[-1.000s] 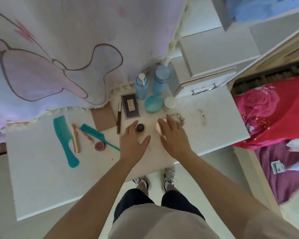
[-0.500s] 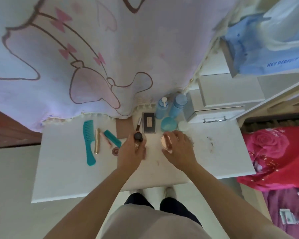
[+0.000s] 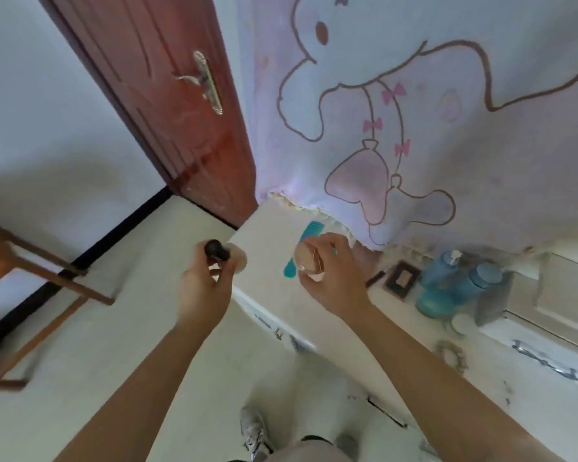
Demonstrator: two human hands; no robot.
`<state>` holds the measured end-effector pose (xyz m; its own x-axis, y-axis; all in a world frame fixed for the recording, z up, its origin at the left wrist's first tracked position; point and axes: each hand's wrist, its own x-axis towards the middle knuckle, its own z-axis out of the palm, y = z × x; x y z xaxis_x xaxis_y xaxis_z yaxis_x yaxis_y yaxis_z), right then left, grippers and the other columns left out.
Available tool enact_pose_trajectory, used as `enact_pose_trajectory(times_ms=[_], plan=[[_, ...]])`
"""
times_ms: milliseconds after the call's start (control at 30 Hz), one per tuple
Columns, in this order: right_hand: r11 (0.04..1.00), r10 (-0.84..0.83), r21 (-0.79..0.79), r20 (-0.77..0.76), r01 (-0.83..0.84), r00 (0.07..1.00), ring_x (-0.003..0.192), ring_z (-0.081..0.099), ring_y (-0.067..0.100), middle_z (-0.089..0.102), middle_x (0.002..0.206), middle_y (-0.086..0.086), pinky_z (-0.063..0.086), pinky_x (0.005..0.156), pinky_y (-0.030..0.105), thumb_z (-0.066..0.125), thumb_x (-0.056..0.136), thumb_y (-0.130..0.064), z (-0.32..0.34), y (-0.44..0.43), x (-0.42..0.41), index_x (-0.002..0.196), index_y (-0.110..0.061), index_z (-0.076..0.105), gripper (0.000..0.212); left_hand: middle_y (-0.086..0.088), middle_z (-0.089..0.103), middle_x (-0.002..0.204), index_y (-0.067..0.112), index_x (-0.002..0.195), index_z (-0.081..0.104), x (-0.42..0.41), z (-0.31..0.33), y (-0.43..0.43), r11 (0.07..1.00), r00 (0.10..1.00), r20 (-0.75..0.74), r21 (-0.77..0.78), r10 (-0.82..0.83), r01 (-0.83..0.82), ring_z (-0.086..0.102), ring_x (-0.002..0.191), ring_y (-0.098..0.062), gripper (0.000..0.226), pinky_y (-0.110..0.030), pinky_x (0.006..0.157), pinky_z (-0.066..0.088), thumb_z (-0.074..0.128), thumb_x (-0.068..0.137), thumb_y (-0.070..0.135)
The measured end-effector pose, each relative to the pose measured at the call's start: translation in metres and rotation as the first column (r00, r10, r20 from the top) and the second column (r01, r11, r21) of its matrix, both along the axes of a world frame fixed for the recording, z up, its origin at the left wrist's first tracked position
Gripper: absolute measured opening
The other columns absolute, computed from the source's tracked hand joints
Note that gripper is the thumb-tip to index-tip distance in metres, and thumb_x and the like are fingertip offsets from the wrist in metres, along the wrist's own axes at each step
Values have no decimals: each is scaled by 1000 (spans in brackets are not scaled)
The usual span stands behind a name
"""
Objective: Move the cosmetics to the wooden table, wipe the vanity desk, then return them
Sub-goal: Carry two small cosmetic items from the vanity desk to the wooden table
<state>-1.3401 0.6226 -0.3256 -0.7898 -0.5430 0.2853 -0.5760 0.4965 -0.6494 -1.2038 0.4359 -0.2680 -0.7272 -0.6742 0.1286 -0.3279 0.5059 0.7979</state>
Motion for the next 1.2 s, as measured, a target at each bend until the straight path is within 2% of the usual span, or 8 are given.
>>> enact_pose_trajectory(times_ms=[100, 200, 400, 633, 733, 967, 1067, 1200], plan=[[987, 156, -42, -49, -158, 987, 111, 52, 12, 42, 128, -8, 56, 72, 33, 75, 74, -33, 27, -76, 31, 127, -33, 53, 58, 20, 60, 94, 22, 112, 49, 61, 29, -55, 986, 987, -40, -58, 156, -159, 59, 77, 10, 23, -20, 66, 47, 62, 93, 26], [945, 302, -84, -154, -317, 941, 110, 54, 10, 45, 127, -9, 54, 73, 27, 72, 75, -36, 54, -159, 74, 128, -32, 55, 56, 9, 62, 98, 24, 110, 48, 130, 53, -107, 944, 947, -88, -99, 307, -315, 59, 78, 3, 21, -18, 61, 44, 60, 94, 26], [840, 475, -144, -270, -523, 838, 108, 57, 12, 49, 127, -5, 56, 72, 28, 76, 75, -39, 85, -331, 185, 128, -29, 58, 57, 21, 57, 84, 19, 109, 51, 273, 86, -213, 835, 844, -165, -139, 510, -532, 56, 74, 5, 21, -18, 61, 43, 62, 94, 28], [720, 628, -108, -317, -685, 711, 105, 56, 9, 46, 127, -8, 46, 69, 16, 73, 78, -48, 101, -479, 301, 128, -31, 57, 56, 7, 64, 90, 26, 114, 51, 399, 97, -320, 721, 721, -213, -94, 659, -687, 65, 80, -17, 21, -33, 66, 50, 58, 94, 30], [694, 661, -96, -309, -713, 684, 103, 57, 8, 46, 125, -9, 43, 67, 15, 75, 76, -46, 99, -526, 326, 126, -30, 59, 55, 11, 64, 92, 25, 111, 53, 423, 98, -358, 684, 683, -223, -87, 696, -725, 65, 82, -20, 19, -27, 63, 43, 58, 94, 31], [648, 707, -86, -303, -757, 639, 100, 56, 7, 46, 125, -8, 47, 63, 15, 73, 77, -49, 78, -656, 331, 127, -29, 59, 56, 10, 64, 97, 23, 113, 59, 429, 80, -479, 639, 636, -232, -74, 736, -766, 60, 90, -2, 22, -12, 69, 41, 63, 92, 25], [630, 720, -106, -294, -770, 629, 104, 57, 10, 47, 126, -8, 50, 64, 20, 74, 77, -48, 68, -727, 323, 129, -29, 58, 58, 8, 60, 110, 23, 117, 59, 421, 71, -549, 617, 628, -222, -125, 746, -777, 59, 99, -10, 27, -19, 75, 46, 65, 90, 26], [624, 727, -134, -262, -770, 634, 105, 56, 7, 48, 125, -11, 53, 65, 24, 74, 76, -49, 80, -830, 313, 133, -30, 55, 63, 9, 60, 111, 23, 116, 60, 410, 83, -646, 565, 585, -208, -152, 784, -811, 60, 101, -13, 27, -33, 83, 51, 65, 90, 29]])
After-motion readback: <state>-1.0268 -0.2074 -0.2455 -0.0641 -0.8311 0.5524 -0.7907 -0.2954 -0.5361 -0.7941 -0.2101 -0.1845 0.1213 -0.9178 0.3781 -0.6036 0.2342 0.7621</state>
